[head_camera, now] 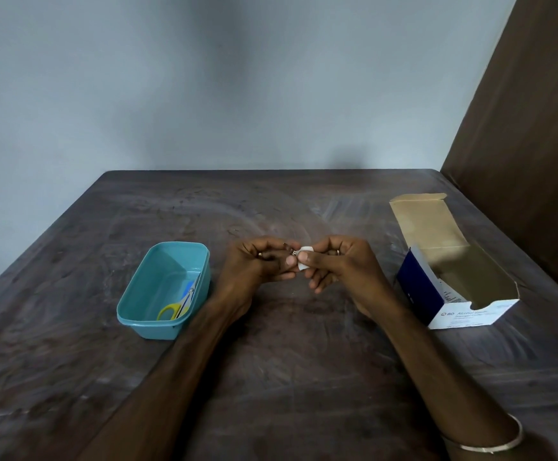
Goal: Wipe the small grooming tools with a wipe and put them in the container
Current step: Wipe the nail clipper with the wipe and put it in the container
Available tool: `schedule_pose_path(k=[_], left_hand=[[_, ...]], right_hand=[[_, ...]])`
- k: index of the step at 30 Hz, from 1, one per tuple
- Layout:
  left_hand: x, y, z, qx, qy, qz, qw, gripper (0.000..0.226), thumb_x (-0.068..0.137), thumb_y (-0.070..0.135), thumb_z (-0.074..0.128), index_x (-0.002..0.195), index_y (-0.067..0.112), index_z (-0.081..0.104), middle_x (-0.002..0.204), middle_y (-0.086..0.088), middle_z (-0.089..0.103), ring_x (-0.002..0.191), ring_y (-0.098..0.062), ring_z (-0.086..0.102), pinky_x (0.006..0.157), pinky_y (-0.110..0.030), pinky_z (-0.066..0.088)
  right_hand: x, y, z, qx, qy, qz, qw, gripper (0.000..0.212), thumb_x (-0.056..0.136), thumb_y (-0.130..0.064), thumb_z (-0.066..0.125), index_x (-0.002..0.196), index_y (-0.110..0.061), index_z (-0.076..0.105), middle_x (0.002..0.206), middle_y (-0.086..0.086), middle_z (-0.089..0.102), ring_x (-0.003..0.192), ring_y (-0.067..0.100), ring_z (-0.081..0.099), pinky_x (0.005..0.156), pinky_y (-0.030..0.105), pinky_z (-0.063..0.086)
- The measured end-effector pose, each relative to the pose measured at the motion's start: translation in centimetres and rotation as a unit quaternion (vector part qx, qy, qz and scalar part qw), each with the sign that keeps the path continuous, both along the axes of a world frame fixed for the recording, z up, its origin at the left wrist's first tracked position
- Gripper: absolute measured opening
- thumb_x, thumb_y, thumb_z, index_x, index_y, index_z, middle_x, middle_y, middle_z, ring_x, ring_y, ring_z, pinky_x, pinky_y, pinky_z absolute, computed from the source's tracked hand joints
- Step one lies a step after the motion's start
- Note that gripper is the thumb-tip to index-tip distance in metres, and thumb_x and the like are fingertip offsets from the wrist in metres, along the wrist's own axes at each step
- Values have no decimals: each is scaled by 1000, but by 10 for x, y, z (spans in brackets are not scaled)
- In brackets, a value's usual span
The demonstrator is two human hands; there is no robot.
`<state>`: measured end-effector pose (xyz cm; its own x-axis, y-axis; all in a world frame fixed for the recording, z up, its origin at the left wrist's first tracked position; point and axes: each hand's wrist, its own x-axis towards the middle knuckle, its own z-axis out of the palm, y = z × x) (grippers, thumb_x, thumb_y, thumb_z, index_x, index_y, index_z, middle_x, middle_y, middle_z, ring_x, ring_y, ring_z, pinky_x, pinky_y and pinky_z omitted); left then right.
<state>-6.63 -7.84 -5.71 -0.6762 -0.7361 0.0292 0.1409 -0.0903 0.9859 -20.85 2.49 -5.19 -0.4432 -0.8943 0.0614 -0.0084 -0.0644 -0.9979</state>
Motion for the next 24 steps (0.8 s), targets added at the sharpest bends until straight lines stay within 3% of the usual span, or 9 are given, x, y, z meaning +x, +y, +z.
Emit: schedule_pose_path(k=[8,16,24], left_hand=[[1,-6,-3,13,3,16,1000,22,82,-14,64,89,6,72,77,-7,76,69,-17,74,64,-24,60],[-1,-4,-4,17,4,23,1000,18,83,-16,62,98,-8,67,79,-1,76,68,-15,73,64,-25,61],[-1,-5,-7,-2,13,40,999,21,86,-11,62,96,4,72,84,-8,76,75,-20,73,70,-27,61]], right_hand=[[-2,0,0,13,-21,32,999,10,89,-2,68,98,1,71,80,19,75,67,28,75,61,30,61],[1,-2,-1,10,-17,5,1000,11,85,-3,73,90,5,69,73,18,74,58,22,72,55,29,60],[1,0,-1,11,-19,20,1000,10,90,0,66,100,0,69,85,20,76,72,27,76,65,30,62]])
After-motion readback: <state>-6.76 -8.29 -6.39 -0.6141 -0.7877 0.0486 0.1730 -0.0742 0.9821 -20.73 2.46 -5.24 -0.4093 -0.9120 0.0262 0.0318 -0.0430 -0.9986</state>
